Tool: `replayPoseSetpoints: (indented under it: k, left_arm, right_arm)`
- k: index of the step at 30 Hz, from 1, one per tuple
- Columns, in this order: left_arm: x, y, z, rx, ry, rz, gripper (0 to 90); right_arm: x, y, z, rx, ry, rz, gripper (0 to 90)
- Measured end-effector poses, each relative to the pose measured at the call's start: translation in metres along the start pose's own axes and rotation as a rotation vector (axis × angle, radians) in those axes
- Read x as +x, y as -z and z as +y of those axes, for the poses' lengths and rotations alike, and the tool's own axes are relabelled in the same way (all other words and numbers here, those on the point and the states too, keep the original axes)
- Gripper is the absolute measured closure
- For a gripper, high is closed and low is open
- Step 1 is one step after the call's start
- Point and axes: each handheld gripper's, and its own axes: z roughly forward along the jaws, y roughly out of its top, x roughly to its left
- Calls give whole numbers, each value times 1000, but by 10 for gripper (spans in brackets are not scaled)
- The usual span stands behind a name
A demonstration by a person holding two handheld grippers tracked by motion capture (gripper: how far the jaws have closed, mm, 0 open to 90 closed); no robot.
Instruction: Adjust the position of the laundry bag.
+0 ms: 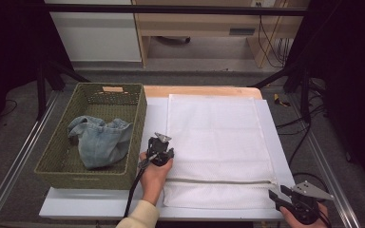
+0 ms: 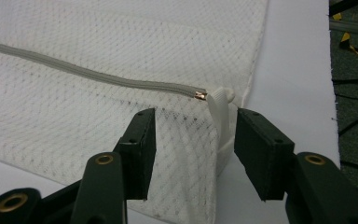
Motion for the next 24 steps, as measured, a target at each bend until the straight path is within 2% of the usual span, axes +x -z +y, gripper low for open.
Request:
replayPoseSetpoints:
  k: [4, 6, 12, 24]
  left_arm:
    - [2, 0, -3, -22, 12, -17, 859]
    - [1, 0, -3, -22, 0, -15, 884]
    - [0, 1, -3, -26, 14, -14, 889]
    - [-1, 1, -3, -29, 12, -10, 892]
  right_arm:
    - [0, -2, -1, 10, 13, -3, 508]
    - [0, -2, -1, 12, 10, -1, 523]
    - [0, -3, -2, 34, 10, 4, 555]
    - [-1, -6, -4, 70, 1, 14, 642]
